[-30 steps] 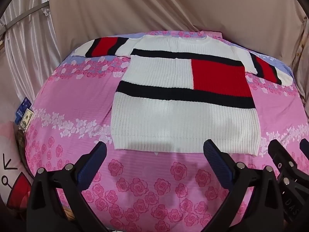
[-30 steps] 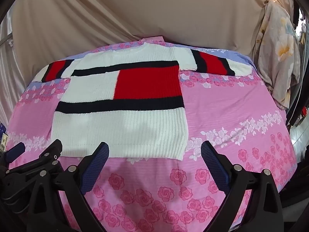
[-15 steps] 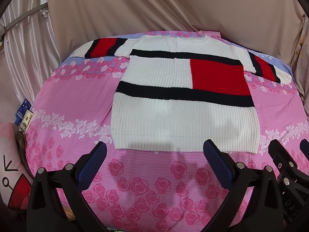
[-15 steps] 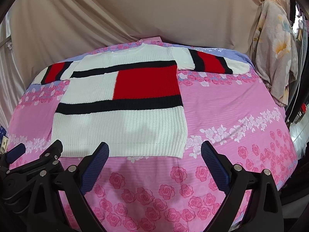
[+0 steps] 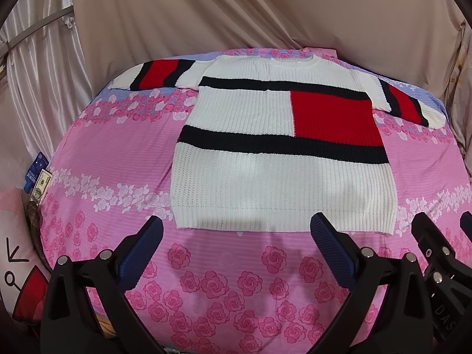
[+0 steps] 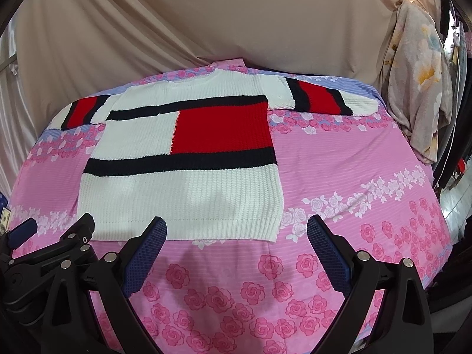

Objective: Fold small clothes

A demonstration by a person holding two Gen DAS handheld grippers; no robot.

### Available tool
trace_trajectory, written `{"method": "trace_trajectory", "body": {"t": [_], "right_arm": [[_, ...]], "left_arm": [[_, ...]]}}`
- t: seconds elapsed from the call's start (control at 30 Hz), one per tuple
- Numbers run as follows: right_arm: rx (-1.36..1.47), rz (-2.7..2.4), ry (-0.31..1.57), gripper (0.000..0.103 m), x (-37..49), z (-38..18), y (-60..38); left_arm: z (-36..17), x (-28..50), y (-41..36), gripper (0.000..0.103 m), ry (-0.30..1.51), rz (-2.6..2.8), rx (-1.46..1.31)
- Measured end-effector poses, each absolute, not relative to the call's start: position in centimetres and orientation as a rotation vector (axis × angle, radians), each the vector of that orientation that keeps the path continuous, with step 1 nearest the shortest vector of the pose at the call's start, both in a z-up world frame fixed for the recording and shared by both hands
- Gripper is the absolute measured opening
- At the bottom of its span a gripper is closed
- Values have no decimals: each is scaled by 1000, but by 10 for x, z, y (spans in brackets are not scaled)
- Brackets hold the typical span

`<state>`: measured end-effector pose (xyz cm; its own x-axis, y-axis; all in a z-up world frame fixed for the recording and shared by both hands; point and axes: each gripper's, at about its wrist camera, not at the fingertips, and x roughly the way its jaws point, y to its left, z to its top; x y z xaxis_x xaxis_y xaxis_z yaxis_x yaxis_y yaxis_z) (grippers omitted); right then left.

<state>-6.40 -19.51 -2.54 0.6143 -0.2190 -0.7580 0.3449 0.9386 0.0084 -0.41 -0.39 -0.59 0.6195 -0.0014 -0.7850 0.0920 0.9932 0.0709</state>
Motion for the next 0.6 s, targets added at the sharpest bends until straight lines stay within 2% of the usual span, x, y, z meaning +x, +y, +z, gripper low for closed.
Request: {"method": "trace_trajectory", "body": {"t": [0.3, 0.6], "right_arm": [[162, -328, 852, 95, -64, -25, -192], [176, -352, 886, 95, -74, -36, -192]], "left_arm": [[1, -2, 2, 97, 908, -48, 120], [-17, -9, -4, 97, 949, -57, 151]]}}
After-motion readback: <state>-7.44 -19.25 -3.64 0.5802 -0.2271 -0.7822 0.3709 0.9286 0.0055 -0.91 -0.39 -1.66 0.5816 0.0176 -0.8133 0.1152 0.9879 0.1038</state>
